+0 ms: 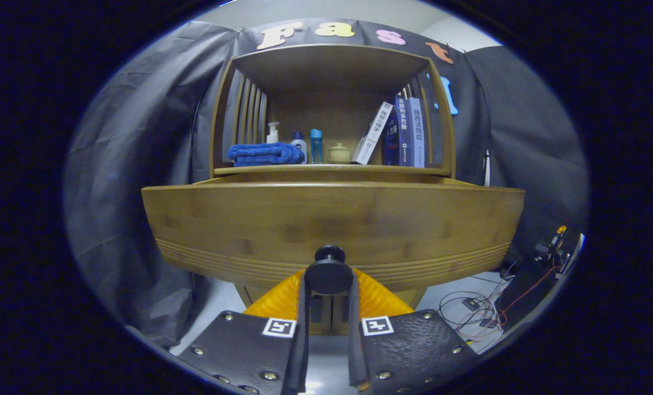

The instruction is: Pull open the drawer, take out the items inside it, and place them on the countertop above the cabinet.

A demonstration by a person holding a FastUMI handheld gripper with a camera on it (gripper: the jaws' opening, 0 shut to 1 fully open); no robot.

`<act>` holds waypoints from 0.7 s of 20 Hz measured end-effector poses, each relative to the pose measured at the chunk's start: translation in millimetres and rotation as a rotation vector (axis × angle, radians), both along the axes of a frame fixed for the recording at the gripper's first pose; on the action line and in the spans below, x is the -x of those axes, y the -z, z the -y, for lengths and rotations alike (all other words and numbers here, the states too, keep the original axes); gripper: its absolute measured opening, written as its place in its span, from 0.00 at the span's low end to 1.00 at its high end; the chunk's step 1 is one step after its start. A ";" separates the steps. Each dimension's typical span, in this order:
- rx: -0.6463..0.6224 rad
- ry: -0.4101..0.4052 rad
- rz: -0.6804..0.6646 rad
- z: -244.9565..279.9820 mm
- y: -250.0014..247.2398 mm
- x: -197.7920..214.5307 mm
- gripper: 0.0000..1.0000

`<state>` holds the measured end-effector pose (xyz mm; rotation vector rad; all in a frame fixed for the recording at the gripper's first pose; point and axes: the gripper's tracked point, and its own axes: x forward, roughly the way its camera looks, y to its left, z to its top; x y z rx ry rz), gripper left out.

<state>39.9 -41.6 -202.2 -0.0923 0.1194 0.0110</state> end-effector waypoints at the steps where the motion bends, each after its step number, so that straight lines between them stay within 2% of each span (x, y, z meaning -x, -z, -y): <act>1: 0.017 0.000 0.004 0.8 1.6 3.8 0.30; 2: 0.031 0.017 -0.014 4.0 6.6 11.0 0.30; 3: 0.042 0.022 -0.019 8.0 12.5 28.8 0.23; 5: 0.064 -0.027 0.040 -4.1 5.2 33.9 0.10; 6: 0.088 -0.023 0.068 -2.9 -2.5 32.0 0.04; 7: 0.097 -0.008 0.067 -2.6 -11.3 32.6 0.04; 10: 0.029 -0.015 0.060 -8.3 -36.5 34.2 0.09; 14: 0.021 0.010 0.094 2.5 -92.2 19.8 0.45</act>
